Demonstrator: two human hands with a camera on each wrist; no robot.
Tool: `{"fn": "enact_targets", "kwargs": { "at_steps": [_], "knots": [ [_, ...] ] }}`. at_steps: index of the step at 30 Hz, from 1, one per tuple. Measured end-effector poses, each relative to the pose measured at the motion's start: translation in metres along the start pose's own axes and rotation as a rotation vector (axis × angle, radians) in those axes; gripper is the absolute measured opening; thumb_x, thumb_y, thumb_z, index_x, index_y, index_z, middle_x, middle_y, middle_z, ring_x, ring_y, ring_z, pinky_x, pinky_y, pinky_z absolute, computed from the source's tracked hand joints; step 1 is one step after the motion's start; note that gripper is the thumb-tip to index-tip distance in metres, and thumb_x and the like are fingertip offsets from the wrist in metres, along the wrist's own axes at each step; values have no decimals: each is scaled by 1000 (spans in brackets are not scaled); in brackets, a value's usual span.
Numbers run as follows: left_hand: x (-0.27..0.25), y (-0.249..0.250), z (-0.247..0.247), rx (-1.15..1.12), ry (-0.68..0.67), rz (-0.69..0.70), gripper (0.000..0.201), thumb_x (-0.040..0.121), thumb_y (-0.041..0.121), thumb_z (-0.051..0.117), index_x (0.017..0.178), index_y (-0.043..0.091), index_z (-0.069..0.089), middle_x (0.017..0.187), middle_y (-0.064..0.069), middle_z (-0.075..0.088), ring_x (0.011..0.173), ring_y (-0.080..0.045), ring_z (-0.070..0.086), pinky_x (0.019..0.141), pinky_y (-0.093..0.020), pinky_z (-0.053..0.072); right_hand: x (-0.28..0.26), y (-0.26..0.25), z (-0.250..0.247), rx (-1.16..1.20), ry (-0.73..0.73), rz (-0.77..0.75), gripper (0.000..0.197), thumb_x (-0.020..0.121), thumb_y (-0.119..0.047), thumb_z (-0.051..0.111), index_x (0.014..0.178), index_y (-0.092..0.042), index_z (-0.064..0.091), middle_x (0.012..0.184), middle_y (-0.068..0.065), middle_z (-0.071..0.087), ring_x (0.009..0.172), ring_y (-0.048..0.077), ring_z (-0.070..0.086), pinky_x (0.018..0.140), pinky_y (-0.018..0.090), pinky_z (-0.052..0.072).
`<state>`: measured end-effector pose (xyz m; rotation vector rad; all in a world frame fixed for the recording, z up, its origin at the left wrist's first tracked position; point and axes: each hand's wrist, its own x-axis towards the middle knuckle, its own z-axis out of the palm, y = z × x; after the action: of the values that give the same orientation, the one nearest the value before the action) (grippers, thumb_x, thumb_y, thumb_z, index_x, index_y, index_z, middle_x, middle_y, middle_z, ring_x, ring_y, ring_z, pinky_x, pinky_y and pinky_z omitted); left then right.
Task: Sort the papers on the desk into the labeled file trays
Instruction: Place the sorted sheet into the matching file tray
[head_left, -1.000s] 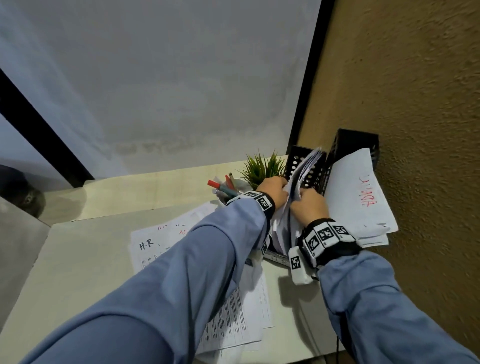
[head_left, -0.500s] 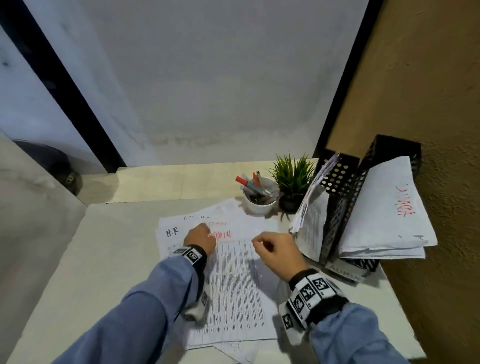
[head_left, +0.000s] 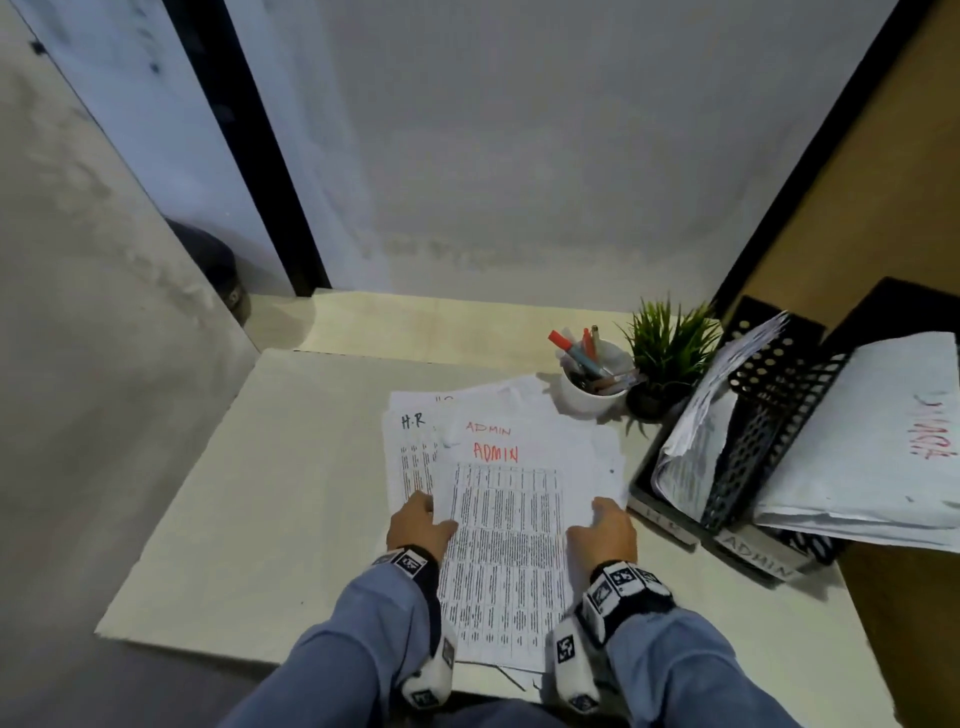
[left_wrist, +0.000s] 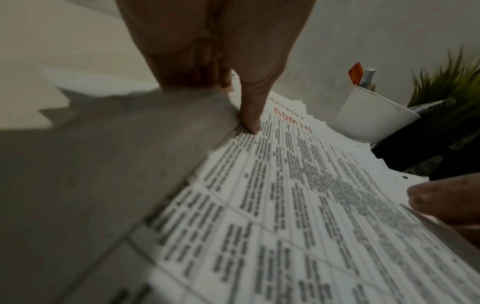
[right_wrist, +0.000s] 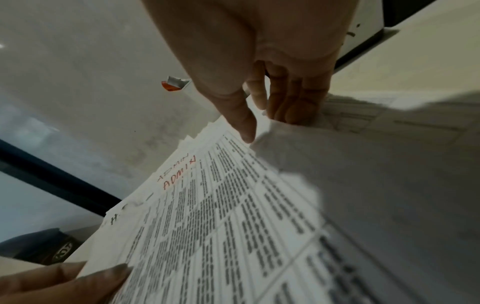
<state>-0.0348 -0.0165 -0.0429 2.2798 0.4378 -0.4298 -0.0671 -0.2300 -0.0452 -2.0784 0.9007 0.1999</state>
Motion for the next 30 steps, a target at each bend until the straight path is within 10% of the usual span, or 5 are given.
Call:
{"fn": "enact_targets", "kwargs": {
  "at_steps": [7, 11, 15, 20, 30],
  "knots": [
    [-3, -10, 1, -389, -26, 38, 6, 80, -1, 58, 81, 6, 59, 67, -4, 54, 62, -22, 50, 54, -25, 39, 6, 4, -17, 155, -66, 75, 31, 74, -9, 74, 103, -5, 64, 100, 13, 63, 91, 24, 60, 82, 27, 44],
    [-2, -11, -4, -599, -86, 14, 22, 64, 0, 76, 77, 10, 62, 74, -9, 65, 71, -28, 60, 70, -35, 51, 8, 2, -18, 328, -21, 14, 53, 69, -7, 77, 55, -19, 28, 57, 3, 22, 54, 15, 22, 56, 26, 20],
    [5, -15, -2, -603, -1, 4, 28, 61, 23, 83, 77, 23, 60, 81, -2, 66, 74, -24, 60, 78, -35, 47, 11, -5, -20, 270, -8, 20, 39, 69, -4, 75, 53, -4, 39, 52, 12, 42, 48, 27, 39, 54, 28, 37],
    [14, -22, -11, -543, 120, 8, 20, 82, 24, 70, 77, 5, 67, 67, -7, 65, 65, -26, 57, 66, -30, 46, 17, -4, -28, 306, -101, -42, 29, 81, 4, 59, 109, -2, 62, 104, 12, 65, 93, 28, 62, 89, 36, 49],
    [14, -20, -23, -568, 61, 40, 5, 90, 8, 59, 94, 6, 56, 86, -3, 60, 84, -21, 54, 77, -27, 44, 15, -10, -47, 513, -100, 190, 16, 65, 17, 60, 64, 1, 57, 71, 12, 56, 67, 23, 51, 60, 29, 43]
  ]
}}
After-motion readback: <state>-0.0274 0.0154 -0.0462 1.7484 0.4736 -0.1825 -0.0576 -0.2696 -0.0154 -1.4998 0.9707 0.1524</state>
